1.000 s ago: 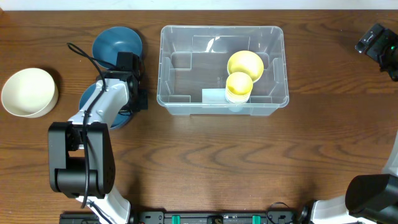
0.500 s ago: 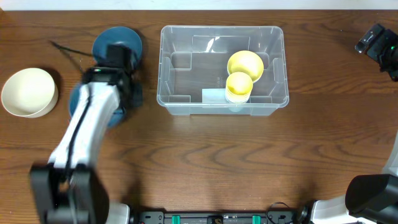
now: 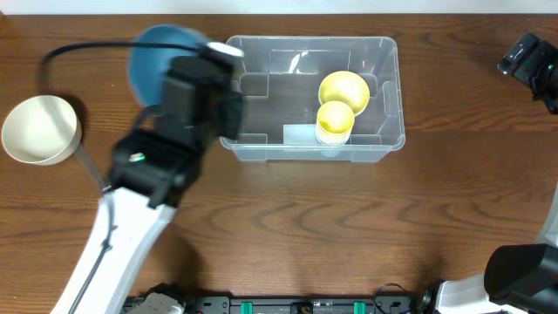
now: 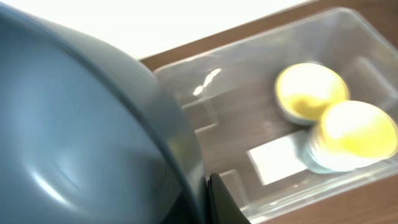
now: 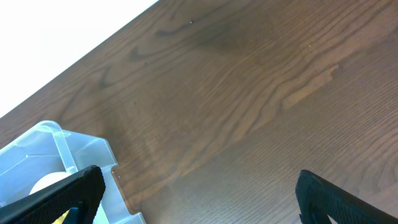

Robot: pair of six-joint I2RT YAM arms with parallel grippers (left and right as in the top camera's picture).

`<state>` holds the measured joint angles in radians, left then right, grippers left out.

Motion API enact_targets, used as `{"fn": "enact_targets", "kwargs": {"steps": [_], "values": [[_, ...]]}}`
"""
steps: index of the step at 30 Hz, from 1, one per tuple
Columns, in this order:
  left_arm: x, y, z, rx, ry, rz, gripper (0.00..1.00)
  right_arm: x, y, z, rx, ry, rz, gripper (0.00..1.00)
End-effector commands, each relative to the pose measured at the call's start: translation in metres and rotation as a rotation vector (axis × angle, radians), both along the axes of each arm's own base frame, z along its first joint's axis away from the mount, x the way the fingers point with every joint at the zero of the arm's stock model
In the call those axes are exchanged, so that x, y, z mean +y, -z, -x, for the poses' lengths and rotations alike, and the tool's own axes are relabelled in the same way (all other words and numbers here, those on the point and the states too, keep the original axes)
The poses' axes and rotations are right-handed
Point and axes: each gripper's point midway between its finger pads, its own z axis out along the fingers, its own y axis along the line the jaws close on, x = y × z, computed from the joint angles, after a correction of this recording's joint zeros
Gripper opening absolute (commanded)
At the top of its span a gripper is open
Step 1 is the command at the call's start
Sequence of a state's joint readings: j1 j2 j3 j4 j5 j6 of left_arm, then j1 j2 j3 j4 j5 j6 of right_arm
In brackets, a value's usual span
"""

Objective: Pack container
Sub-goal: 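Carry the dark blue bowl into the bin and release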

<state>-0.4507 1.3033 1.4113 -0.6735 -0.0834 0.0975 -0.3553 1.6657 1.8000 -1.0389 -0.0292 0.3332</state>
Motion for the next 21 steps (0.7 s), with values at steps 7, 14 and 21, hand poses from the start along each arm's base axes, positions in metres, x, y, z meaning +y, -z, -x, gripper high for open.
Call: {"fn": "enact_targets", "kwargs": {"steps": [7, 14, 21], "values": [[-0.097, 0.053, -0.023, -0.050, 0.267, -0.231, 0.06, -0.002, -0.003, 0.000, -0.009, 0.016, -0.003, 0.99], [-0.110, 0.106, -0.036, 0.037, 0.275, -0.305, 0.06, -0.002, -0.003, 0.000, -0.009, 0.016, -0.003, 0.99], [-0.122, 0.140, -0.052, 0.060, 0.278, -0.318, 0.06, -0.002, -0.003, 0.000, -0.009, 0.016, -0.003, 0.99]]}}
